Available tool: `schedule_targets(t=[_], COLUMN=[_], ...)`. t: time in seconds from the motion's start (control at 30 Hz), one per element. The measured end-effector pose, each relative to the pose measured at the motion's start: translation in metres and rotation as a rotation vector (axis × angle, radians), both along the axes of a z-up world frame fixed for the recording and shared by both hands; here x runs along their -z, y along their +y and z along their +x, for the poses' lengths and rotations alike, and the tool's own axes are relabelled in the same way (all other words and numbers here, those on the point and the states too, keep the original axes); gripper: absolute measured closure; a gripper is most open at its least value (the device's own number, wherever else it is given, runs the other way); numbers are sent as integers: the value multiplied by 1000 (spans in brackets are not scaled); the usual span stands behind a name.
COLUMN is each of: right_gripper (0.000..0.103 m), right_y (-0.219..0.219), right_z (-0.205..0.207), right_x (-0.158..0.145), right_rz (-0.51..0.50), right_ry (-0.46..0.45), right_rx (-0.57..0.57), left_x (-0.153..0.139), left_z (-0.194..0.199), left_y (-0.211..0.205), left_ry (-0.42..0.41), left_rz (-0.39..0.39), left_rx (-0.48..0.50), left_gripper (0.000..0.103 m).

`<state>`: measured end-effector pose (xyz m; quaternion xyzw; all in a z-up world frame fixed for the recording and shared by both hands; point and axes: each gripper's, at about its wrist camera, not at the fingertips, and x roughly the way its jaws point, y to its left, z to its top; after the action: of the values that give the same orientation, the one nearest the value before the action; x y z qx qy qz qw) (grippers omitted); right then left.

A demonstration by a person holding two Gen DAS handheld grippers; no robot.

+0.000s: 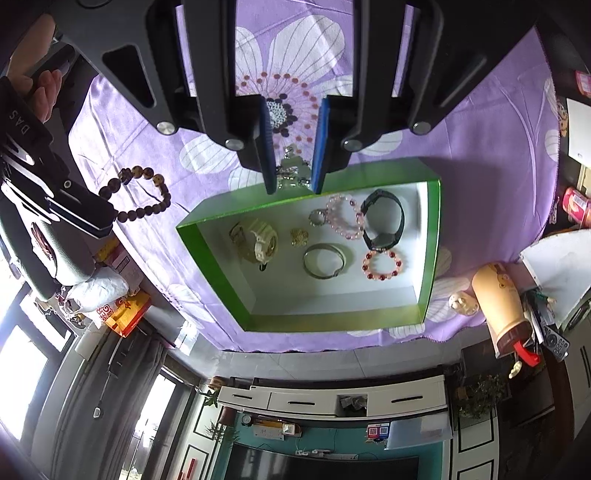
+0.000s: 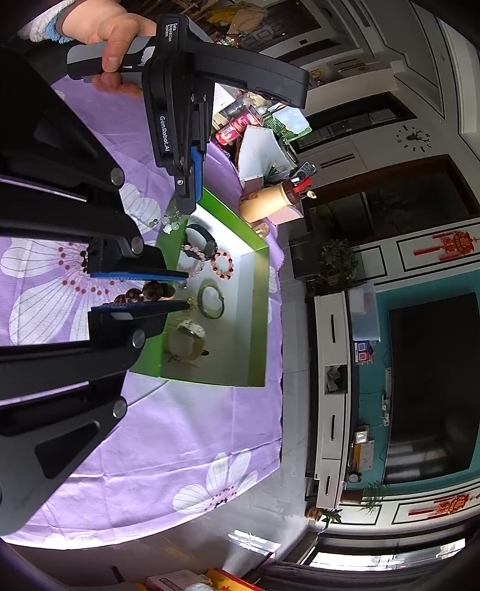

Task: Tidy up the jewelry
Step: 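Carry the jade pendant and wooden bracelet into the green box and release both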

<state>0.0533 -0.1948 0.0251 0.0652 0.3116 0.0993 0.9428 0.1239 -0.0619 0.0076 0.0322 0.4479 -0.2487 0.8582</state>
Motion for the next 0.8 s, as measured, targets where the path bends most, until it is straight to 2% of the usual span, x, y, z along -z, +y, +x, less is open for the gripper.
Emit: schedule_targets(t=[0.3, 0.57, 0.6, 0.63, 0.8], right_gripper=[93, 93, 93, 93, 93], right_y=[-1, 0, -1, -1, -1], right_z=[24, 48, 51, 54, 72], right_x=[-22, -31, -32, -32, -30], right_rz=[-11, -3, 0, 1, 2], right_ry=[-24, -27, -26, -26, -15], right_rx=[5, 10, 11, 12, 15], left_x=[-18, -27, -28, -29, -26], left_z=[24, 57, 60, 63, 81], left_y=[-9, -12, -12, -12, -14], left_ry=[-24, -2, -1, -3, 4], left_rz=[4, -26, -28, -30, -33], left_rx=[0, -23, -27, -29, -37], left_gripper=[84, 85, 86, 100, 101])
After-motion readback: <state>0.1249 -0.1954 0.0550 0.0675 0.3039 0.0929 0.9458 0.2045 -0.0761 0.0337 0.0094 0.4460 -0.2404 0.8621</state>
